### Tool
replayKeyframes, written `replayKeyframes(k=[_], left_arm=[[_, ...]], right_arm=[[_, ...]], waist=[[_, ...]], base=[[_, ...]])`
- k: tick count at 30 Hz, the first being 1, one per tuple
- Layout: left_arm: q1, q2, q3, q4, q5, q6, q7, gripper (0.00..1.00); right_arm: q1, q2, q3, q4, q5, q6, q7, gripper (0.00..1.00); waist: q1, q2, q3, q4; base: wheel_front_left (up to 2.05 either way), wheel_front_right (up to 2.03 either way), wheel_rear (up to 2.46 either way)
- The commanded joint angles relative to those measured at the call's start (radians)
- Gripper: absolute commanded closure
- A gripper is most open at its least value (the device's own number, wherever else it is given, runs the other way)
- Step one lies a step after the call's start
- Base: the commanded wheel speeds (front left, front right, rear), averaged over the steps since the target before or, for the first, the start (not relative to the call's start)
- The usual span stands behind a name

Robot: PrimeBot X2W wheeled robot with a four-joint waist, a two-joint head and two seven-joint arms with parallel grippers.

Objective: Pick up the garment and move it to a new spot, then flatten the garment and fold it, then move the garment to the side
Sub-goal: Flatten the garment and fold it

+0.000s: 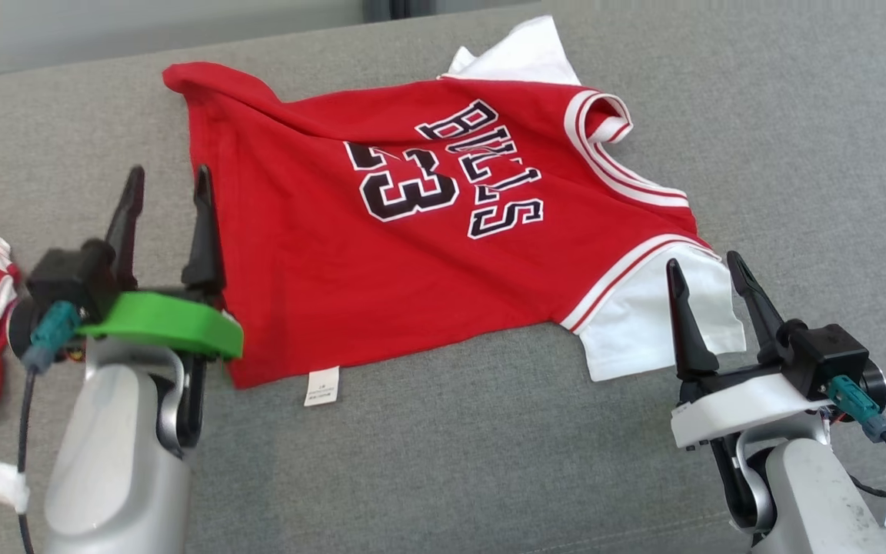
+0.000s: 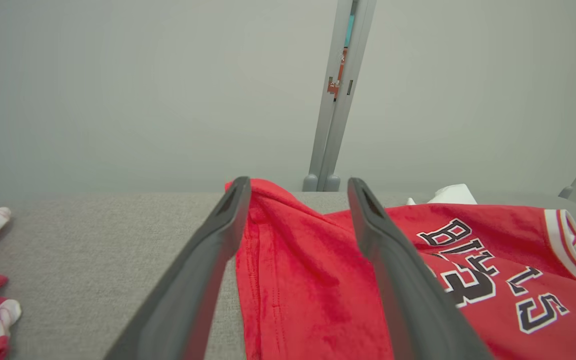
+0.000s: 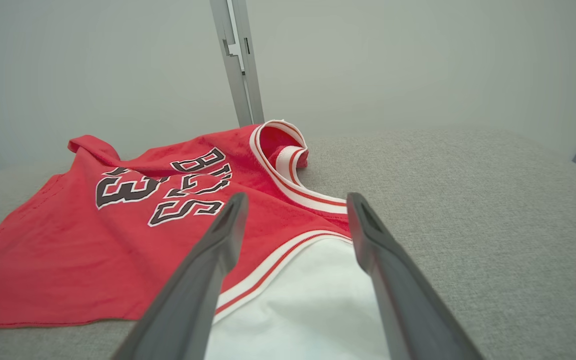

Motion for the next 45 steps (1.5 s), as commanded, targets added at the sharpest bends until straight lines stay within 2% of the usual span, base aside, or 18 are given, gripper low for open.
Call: replayKeyframes(k=[1,8,18,32,38,45], left_arm=[[0.052,-0.007,0.006,-0.026,0.005,-0.005,-0.001,0.0],[0.244,-0.039,0.016,-0.113,0.026,-0.01,-0.001,0.0],[0.384,-0.061,0.038,-0.152,0.022,-0.011,-0.001,0.0],[0.414,-0.067,0.059,-0.167,0.026,-0.012,-0.001,0.0],[0.406,-0.069,0.036,-0.115,0.012,-0.012,-0.001,0.0],[0.358,-0.066,0.002,0.007,-0.001,-0.011,0.064,0.0]], right_arm=[[0.018,-0.002,-0.009,0.002,0.009,-0.002,0.006,0.0],[0.056,-0.002,-0.055,0.003,0.004,-0.002,0.031,0.0],[0.086,-0.002,-0.095,0.006,-0.02,-0.002,0.072,0.0],[0.097,-0.002,-0.086,-0.015,-0.008,-0.002,0.092,0.0],[0.088,-0.002,-0.095,-0.019,-0.019,-0.002,0.107,0.0],[0.093,-0.003,-0.132,0.026,-0.02,-0.002,0.233,0.0]], waist=[[0.0,0.0,-0.074,0.047],[0.0,0.0,-0.137,0.058],[0.0,0.0,-0.178,0.053],[0.0,0.0,-0.18,0.035],[0.0,0.0,-0.169,0.034],[0.0,0.0,-0.146,0.026]], base=[[0.0,0.0,0.0],[0.0,0.0,0.0],[0.0,0.0,0.0],[0.0,0.0,0.0],[0.0,0.0,0.0],[0.0,0.0,0.0]])
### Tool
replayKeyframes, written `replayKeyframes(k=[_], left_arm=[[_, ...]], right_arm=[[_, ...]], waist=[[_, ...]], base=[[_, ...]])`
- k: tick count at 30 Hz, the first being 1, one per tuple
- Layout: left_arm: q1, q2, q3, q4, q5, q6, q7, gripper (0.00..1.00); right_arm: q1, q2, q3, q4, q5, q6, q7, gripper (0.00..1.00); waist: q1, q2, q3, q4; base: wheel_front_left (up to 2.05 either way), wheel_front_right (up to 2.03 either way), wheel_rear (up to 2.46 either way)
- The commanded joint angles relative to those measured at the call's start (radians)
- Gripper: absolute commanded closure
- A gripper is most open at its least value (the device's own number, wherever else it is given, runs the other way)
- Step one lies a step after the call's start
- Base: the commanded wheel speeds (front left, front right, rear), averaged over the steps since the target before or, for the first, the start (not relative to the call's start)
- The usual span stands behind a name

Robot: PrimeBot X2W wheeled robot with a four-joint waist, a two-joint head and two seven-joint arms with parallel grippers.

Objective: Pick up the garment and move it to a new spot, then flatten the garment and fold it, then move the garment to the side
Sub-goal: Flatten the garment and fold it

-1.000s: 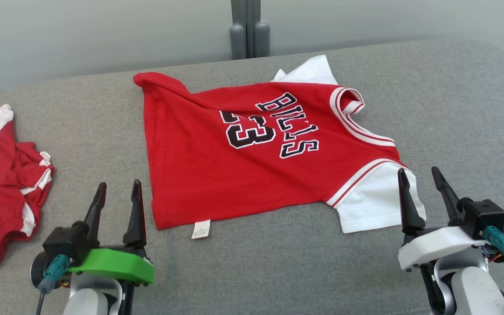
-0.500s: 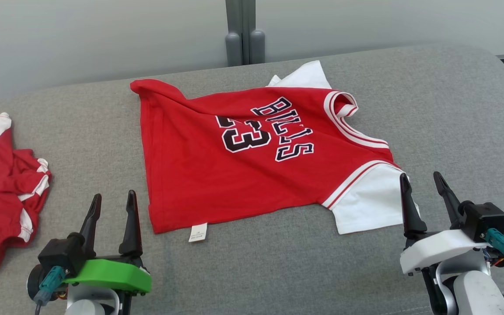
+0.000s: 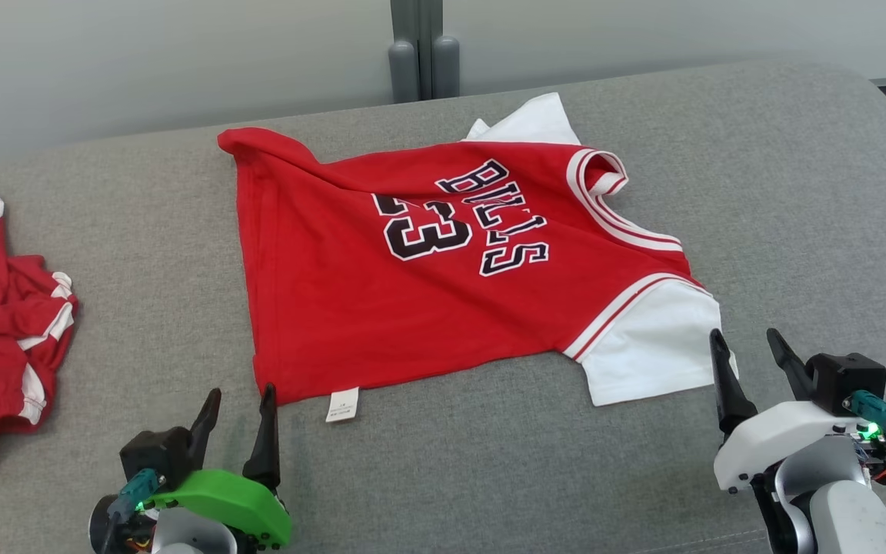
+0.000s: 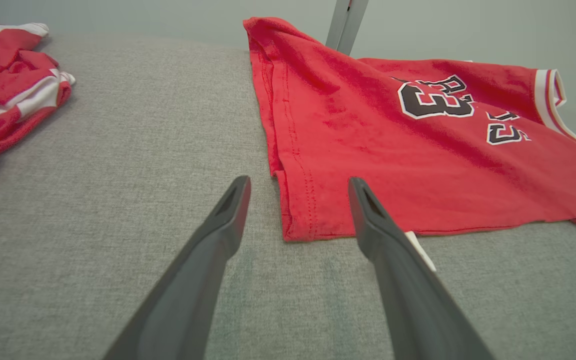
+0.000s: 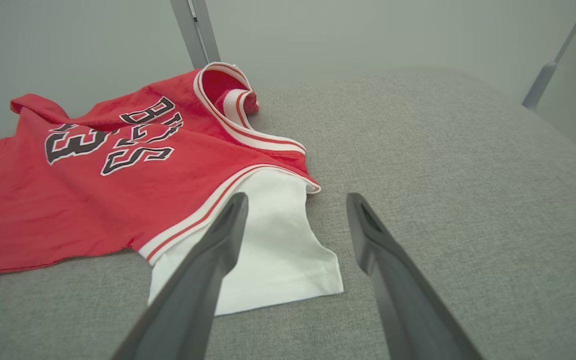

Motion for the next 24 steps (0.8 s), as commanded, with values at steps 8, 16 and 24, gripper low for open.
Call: replayKeyframes(k=[8,16,24], left_arm=[[-0.085,-0.002,-0.027,0.103,-0.044,0.024,0.087,0.0],[-0.143,-0.003,-0.033,0.174,-0.067,0.048,0.138,0.0],[-0.168,0.001,-0.042,0.219,-0.075,0.056,0.165,0.0]], right_arm=[[-0.059,-0.006,-0.031,0.104,0.0,-0.002,0.103,0.0],[-0.144,-0.016,-0.013,0.235,-0.012,-0.002,0.12,0.0],[-0.212,-0.03,0.034,0.335,0.028,-0.002,0.106,0.0]], waist=[[0.0,0.0,0.051,-0.015],[0.0,0.0,0.087,-0.026],[0.0,0.0,0.12,-0.032]], base=[[0.0,0.0,0.0],[0.0,0.0,0.0],[0.0,0.0,0.0]])
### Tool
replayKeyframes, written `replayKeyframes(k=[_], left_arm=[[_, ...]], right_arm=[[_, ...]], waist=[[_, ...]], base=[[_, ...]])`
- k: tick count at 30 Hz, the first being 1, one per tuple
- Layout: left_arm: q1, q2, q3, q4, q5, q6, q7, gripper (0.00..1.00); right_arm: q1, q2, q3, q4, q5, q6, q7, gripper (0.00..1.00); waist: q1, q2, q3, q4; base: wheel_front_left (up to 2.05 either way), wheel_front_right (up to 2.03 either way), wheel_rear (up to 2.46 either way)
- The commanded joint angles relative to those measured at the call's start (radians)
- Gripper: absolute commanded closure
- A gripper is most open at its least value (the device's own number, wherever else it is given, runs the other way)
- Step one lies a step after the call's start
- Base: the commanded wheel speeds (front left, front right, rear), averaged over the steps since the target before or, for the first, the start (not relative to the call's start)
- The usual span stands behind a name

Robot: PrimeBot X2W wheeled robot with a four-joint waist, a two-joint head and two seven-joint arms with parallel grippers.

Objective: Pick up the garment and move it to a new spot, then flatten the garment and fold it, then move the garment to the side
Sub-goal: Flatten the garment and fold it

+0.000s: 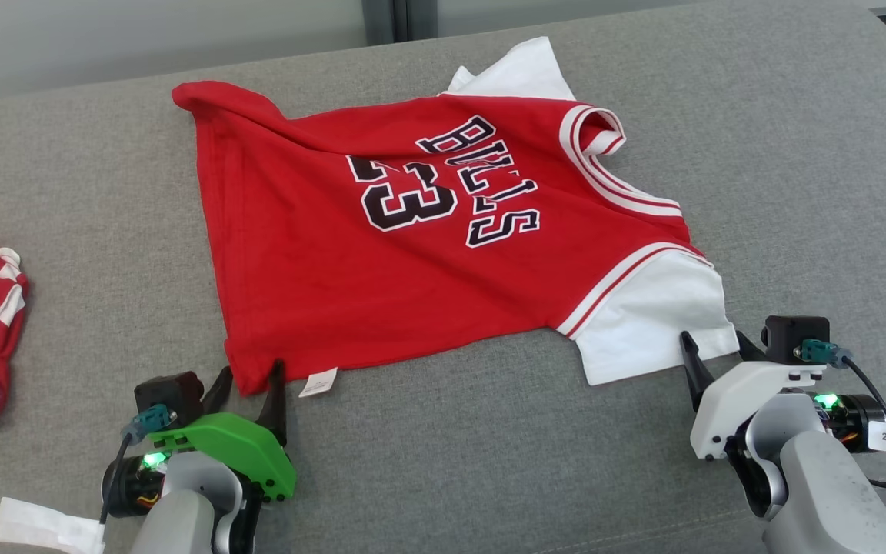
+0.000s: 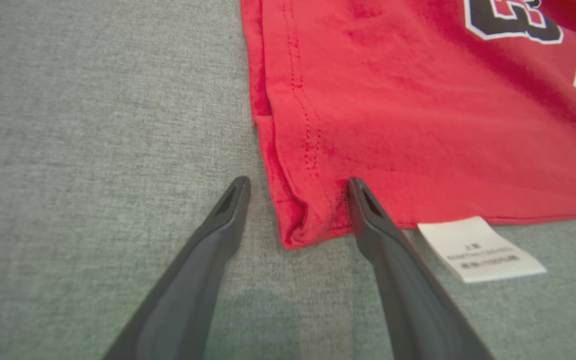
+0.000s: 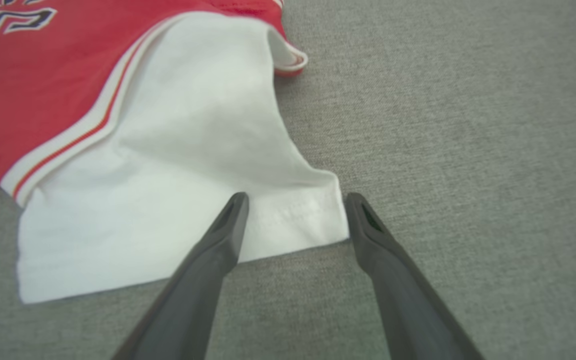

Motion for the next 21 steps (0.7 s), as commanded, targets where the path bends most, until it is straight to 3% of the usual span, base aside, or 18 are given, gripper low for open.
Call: replayKeyframes(k=[1,7,8,9,10,16,21], left_arm=[[-0.006,0.003,-0.006,0.025,-0.005,0.006,0.019,0.0],[-0.016,0.0,-0.027,0.09,-0.032,-0.003,0.091,0.0],[-0.013,-0.002,-0.037,0.1,-0.033,-0.009,0.108,0.13],[-0.013,-0.005,-0.046,0.101,-0.034,-0.016,0.108,0.55],[-0.014,-0.006,-0.049,0.103,-0.041,-0.019,0.107,1.0],[-0.013,-0.003,-0.043,0.057,-0.065,-0.03,0.019,1.0],[-0.001,0.0,-0.039,-0.051,-0.108,-0.046,-0.063,1.0]], right_arm=[[-0.015,-0.005,0.006,0.015,0.012,-0.001,-0.005,0.0],[-0.039,-0.014,0.051,0.086,0.031,-0.001,0.012,0.0],[-0.039,-0.016,0.057,0.094,0.033,-0.001,0.014,0.07],[-0.039,-0.015,0.064,0.102,0.042,-0.001,0.017,0.07],[-0.038,-0.015,0.068,0.106,0.046,-0.001,0.011,1.0],[-0.016,-0.03,0.075,0.09,0.098,-0.001,-0.029,1.0],[0.018,-0.031,0.062,-0.021,0.201,-0.001,-0.06,1.0]], waist=[[0.0,0.0,0.007,0.0],[0.0,0.0,0.019,0.003],[0.0,0.0,0.019,0.004],[0.0,0.0,0.018,0.005],[0.0,0.0,0.017,0.006],[0.0,0.0,-0.007,0.016],[0.0,0.0,-0.043,0.019]], base=[[0.0,0.0,0.0],[0.0,0.0,0.0],[0.0,0.0,0.0],[0.0,0.0,0.0],[0.0,0.0,0.0],[0.0,0.0,0.0],[0.0,0.0,0.0]])
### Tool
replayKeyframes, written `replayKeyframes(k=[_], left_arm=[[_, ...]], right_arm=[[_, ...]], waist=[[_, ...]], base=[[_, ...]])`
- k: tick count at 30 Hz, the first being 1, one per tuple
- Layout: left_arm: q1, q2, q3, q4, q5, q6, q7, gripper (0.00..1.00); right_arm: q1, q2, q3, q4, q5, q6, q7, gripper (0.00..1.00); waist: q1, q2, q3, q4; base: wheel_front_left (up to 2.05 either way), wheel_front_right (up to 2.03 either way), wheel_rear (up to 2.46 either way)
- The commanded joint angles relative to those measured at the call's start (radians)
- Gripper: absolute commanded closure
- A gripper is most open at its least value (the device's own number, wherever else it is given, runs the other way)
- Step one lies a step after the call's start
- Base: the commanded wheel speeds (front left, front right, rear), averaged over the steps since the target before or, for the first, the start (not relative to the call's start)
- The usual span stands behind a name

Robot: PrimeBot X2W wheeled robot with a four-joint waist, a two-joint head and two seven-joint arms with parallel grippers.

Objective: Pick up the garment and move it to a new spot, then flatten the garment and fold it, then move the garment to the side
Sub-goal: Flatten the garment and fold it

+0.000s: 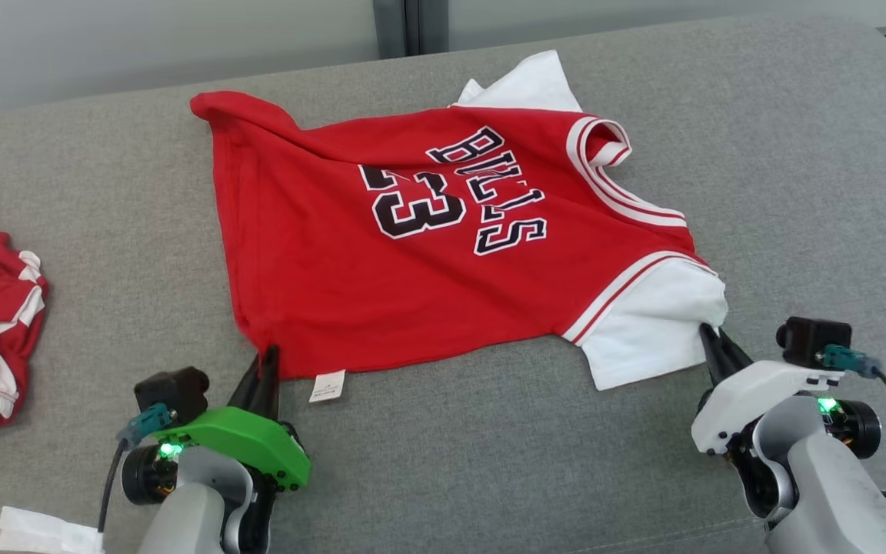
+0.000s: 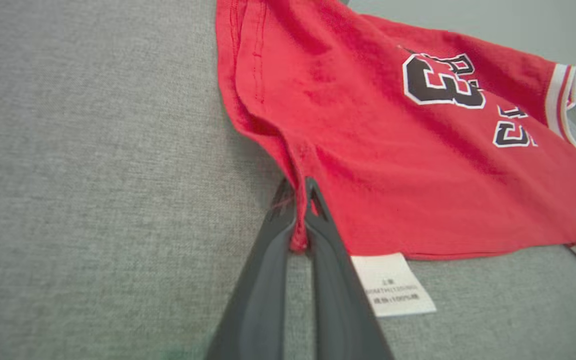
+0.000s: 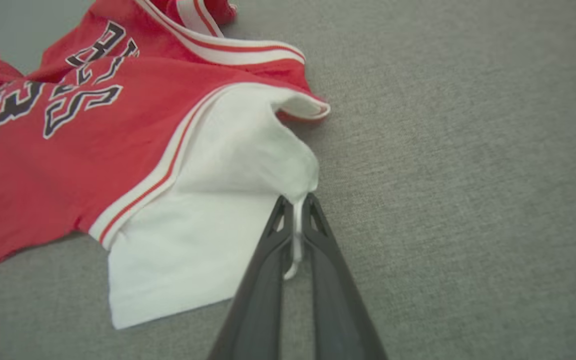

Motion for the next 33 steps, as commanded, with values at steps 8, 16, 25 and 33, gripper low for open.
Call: replayKeyframes(k=[8,16,25,33], left_arm=[[0.08,0.028,0.003,-0.321,-0.142,-0.012,-0.027,1.0],[0.153,0.026,-0.01,-0.65,-0.302,-0.013,0.084,1.0],[0.0,0.08,0.014,-0.787,-0.433,0.023,0.28,1.0],[-0.423,0.13,0.087,-0.562,-0.458,0.051,0.339,1.0]], right_arm=[[0.13,-0.014,-0.043,-0.365,0.204,0.0,0.066,1.0],[0.211,0.013,-0.121,-0.692,0.269,0.0,0.154,1.0],[0.066,0.029,-0.167,-0.908,0.286,0.0,0.269,1.0],[-0.408,0.018,-0.074,-0.564,0.232,0.0,0.31,1.0]], waist=[[0.0,0.0,-0.062,-0.011],[0.0,0.0,-0.066,-0.028],[0.0,0.0,0.052,-0.06],[0.0,0.0,0.315,-0.11]], base=[[0.0,0.0,0.0],[0.0,0.0,0.0],[0.0,0.0,0.0],[0.0,0.0,0.0]])
